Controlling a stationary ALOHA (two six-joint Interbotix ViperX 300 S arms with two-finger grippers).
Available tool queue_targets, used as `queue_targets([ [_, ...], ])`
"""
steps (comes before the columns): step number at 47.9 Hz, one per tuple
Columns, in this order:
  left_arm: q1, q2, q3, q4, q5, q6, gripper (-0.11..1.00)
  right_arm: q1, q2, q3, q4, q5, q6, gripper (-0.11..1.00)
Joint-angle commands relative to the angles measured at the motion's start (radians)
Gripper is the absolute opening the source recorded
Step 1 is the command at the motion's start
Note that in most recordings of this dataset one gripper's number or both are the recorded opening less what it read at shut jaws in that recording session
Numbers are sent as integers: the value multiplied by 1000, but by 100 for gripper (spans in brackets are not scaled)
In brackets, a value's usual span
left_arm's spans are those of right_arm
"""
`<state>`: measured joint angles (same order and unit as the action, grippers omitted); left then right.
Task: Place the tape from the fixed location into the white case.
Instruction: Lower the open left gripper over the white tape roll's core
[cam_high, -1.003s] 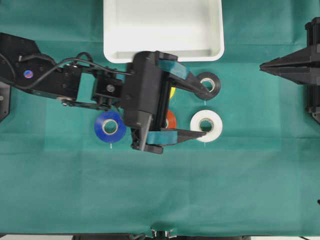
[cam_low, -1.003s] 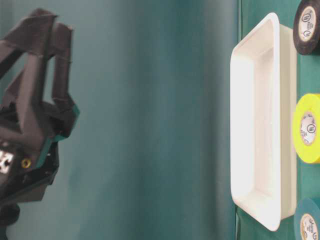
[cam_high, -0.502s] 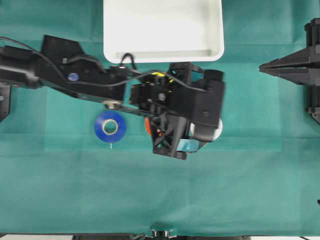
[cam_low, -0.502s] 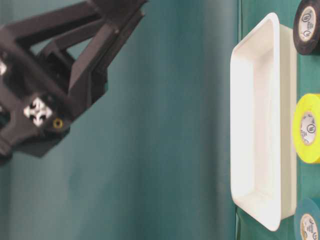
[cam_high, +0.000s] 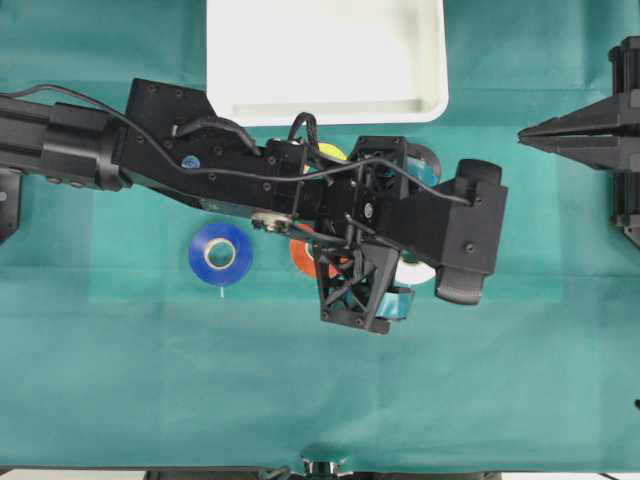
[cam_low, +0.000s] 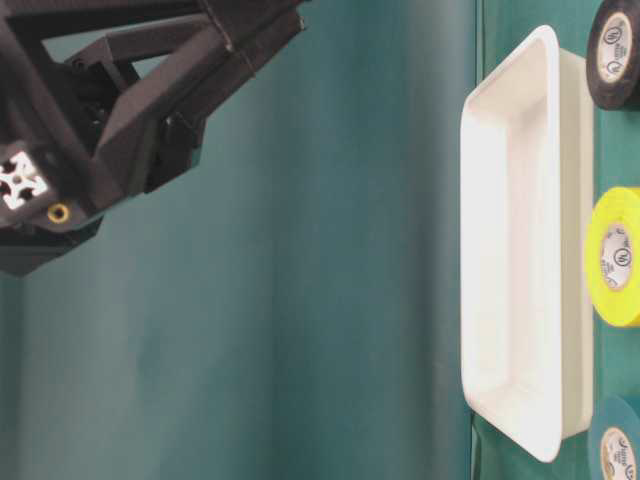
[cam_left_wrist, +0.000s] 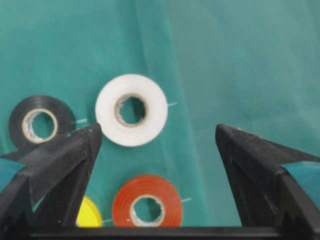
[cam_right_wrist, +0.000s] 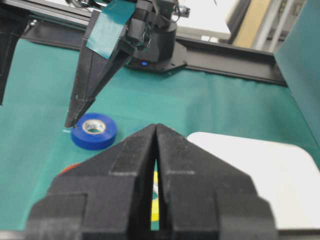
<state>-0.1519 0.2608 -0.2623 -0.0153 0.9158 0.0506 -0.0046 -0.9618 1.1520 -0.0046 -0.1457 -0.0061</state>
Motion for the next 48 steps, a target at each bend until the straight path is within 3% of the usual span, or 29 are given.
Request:
queue_targets([
  [1, -5, -20, -28, 3, -3, -2, 99, -2, 6, -32, 0, -2, 3, 0],
  [48, -11, -18, 28, 6, -63, -2, 99, -2, 8, -32, 0, 8, 5, 0],
])
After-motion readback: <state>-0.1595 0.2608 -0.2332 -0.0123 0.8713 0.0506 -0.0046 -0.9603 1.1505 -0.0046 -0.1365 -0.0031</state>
